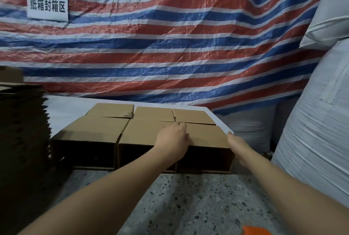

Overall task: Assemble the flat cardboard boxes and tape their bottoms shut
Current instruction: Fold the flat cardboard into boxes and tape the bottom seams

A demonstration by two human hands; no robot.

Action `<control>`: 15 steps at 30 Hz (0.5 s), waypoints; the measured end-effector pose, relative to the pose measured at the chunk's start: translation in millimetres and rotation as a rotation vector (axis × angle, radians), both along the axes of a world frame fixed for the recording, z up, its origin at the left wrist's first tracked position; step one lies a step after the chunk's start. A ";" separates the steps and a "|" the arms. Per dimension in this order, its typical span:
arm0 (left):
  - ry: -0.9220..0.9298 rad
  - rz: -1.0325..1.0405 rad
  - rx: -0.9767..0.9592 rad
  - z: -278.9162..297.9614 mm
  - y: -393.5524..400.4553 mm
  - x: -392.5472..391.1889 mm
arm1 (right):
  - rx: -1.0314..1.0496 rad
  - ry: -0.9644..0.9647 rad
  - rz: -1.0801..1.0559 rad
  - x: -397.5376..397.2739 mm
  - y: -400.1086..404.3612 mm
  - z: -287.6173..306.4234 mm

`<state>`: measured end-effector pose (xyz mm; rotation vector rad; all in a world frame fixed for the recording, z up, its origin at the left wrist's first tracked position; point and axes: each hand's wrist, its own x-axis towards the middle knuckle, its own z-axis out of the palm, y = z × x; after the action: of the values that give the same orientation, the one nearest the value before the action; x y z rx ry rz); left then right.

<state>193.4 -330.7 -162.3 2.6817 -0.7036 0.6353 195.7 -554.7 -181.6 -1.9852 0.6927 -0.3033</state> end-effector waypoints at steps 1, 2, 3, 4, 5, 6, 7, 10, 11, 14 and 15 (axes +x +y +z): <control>0.004 -0.016 -0.038 8.0 4.9 -3.9 | -0.056 0.008 -0.039 -2.7 0.6 4.4; 0.003 -0.022 -0.073 16.8 11.0 -8.7 | -0.122 0.011 -0.070 -6.8 2.2 9.6; -0.003 -0.016 -0.105 25.7 17.7 -14.4 | -0.192 0.002 -0.085 -11.4 5.1 14.8; -0.012 -0.011 -0.130 34.3 25.2 -21.0 | -0.253 -0.012 -0.085 -16.6 9.2 19.9; -0.024 -0.013 -0.147 42.3 32.9 -28.8 | -0.299 -0.027 -0.080 -22.4 15.4 25.5; -0.039 -0.022 -0.154 50.2 40.9 -37.1 | -0.329 -0.037 -0.073 -28.9 23.5 31.7; -0.058 -0.032 -0.152 57.1 49.1 -46.4 | -0.357 -0.046 -0.068 -35.8 32.9 37.9; -0.079 -0.033 -0.089 77.2 76.7 -77.7 | -0.432 -0.076 -0.021 -57.8 65.9 59.5; -0.071 -0.023 -0.061 83.6 87.0 -89.8 | -0.437 -0.093 0.011 -66.8 78.0 66.8; -0.079 0.053 -0.038 99.6 119.0 -124.2 | -0.461 -0.129 0.090 -95.8 109.3 86.8; -0.092 0.084 -0.042 103.7 130.5 -133.8 | -0.480 -0.135 0.116 -104.9 118.3 93.3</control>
<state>59.5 -200.2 -58.7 2.6696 -0.5960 0.7905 90.8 -436.4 -88.3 -2.4202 0.4410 -0.5693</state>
